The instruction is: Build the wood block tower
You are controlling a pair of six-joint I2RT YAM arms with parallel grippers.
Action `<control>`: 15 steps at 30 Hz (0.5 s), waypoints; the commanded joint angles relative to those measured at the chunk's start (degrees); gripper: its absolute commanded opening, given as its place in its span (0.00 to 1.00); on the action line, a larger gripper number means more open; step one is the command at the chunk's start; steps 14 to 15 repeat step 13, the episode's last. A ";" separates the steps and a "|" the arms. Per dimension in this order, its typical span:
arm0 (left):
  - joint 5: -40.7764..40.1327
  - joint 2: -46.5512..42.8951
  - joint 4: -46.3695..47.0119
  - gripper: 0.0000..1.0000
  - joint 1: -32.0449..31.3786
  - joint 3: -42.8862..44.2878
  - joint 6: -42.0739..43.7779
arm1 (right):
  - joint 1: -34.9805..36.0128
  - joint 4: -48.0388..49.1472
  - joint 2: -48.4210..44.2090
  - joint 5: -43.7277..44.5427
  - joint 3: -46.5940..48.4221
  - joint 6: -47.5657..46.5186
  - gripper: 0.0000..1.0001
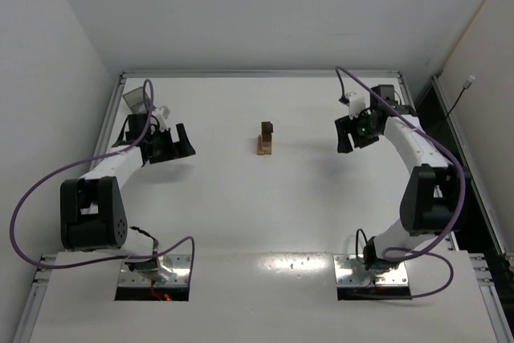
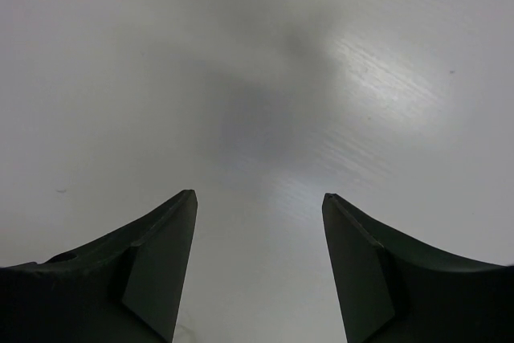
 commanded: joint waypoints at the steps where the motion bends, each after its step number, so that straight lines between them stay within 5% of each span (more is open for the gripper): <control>1: -2.16 -2.29 0.40 1.00 -0.86 0.42 2.15 | -0.41 8.37 -7.27 -3.00 -3.06 4.37 0.61; 15: -3.30 -2.46 0.40 1.00 -0.86 0.42 3.21 | -3.14 10.14 -8.86 -3.79 -3.86 6.13 0.61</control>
